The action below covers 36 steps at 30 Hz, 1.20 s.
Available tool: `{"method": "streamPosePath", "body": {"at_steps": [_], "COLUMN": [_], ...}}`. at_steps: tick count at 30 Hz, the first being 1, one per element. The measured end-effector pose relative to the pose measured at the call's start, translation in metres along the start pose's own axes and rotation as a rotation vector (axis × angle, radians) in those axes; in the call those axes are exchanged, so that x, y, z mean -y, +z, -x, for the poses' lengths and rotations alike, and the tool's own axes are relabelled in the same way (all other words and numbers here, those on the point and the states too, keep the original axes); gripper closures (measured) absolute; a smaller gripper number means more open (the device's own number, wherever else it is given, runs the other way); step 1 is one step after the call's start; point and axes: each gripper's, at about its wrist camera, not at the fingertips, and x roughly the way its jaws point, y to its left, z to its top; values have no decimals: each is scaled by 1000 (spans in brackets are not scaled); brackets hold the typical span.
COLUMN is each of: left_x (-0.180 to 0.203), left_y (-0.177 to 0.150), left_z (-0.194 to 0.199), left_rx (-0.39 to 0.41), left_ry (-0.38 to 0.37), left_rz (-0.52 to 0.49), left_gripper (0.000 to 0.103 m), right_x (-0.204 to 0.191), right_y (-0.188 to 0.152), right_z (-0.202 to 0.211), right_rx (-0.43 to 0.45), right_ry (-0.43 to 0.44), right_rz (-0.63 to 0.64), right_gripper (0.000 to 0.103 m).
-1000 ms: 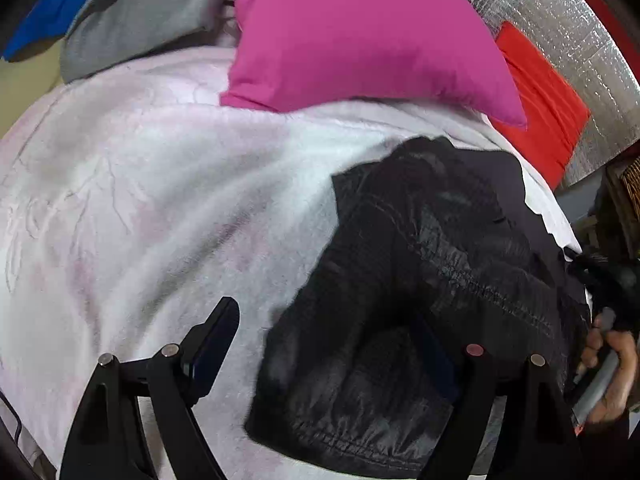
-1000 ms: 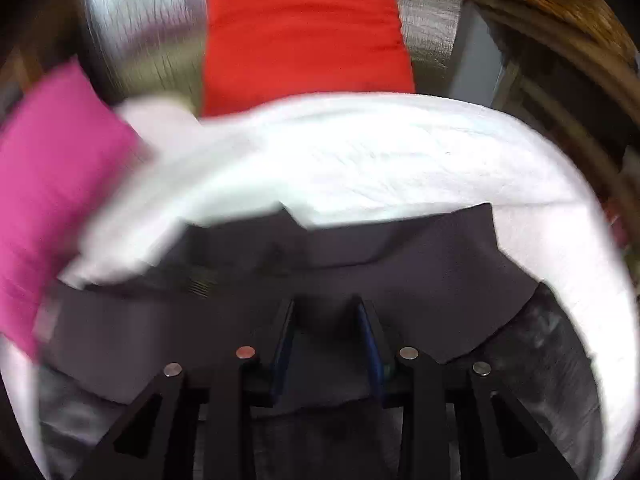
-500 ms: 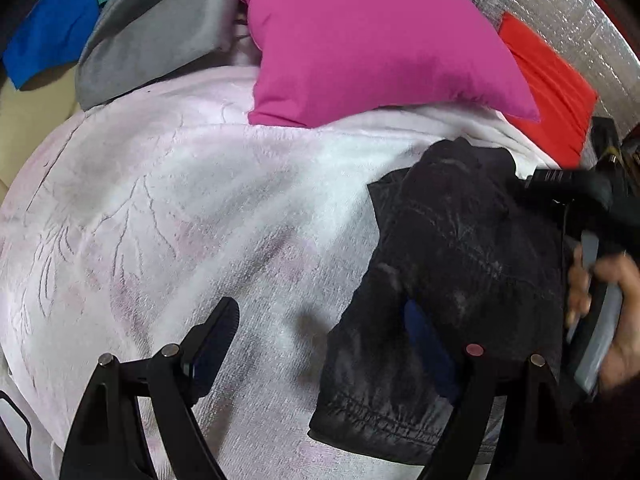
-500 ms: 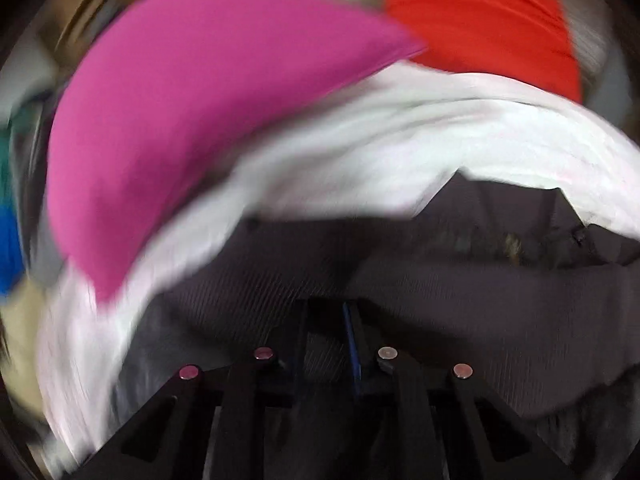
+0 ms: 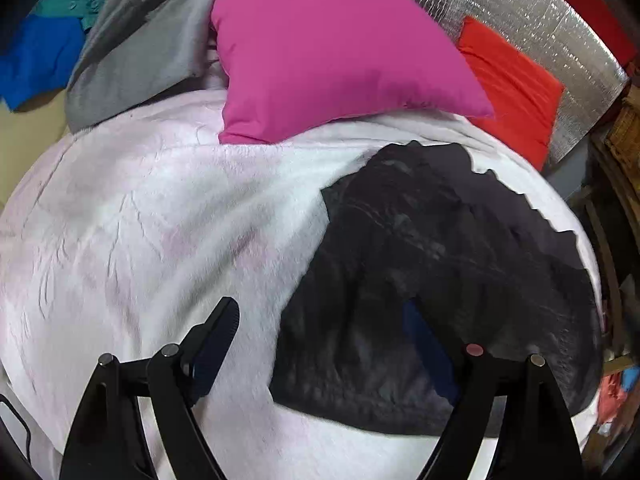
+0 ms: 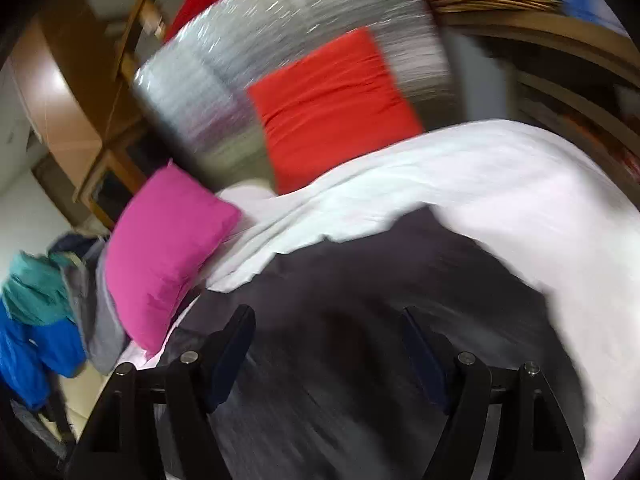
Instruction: Fold large clothes
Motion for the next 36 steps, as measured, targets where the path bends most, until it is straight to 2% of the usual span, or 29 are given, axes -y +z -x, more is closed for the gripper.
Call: {"method": "streamPosePath", "body": {"at_steps": [2,5,9,14,16,19,21,25,30,31,32,33,34,36], "left_x": [1,0,-10,-34,-40,-34,-30,-26,-19,-18,-16,-15,-14,-10], "left_y": [-9,-28,-51,-78,-81,-80,-77,-66,-59,-59,-57,-57,-56,-53], "left_z": [4,11,13,6,-4,-22,-27,-36,-46,-46,-47,-46,-45,-42], "left_rx": [-8,-14,-49,-101,-111,-135,-126,-107,-65,-55,-43,-33,-25,-4], "left_ry": [-37,-81,-139,-212,-236,-263,-302,-412,-415,-411,-412,-400,-393,-383], "left_rz": [14,44,117,282,354,376,399,449,461,461,456,448,439,415], "left_gripper": [18,18,18,18,18,18,18,18,20,23,28,33,36,48], "right_x": [39,87,124,136,139,148,158,168,159,153,149,145,143,142], "right_y": [-19,-51,-82,-103,-103,-98,-99,-90,-78,-76,-76,-75,-74,-72], "right_z": [36,57,41,17,4,-9,-15,-26,-39,-40,-40,-41,-42,-38], "right_rx": [21,21,-76,-151,-143,-139,-141,-76,-40,-34,-27,-28,-30,-20], "right_ry": [48,144,214,236,236,206,200,198,144,120,100,74,63,65], "right_rz": [-104,-251,-452,-577,-599,-622,-670,-707,-629,-602,-575,-537,-520,-505], "right_gripper": [25,24,23,23,23,23,23,22,22,23,32,46,49,59]}}
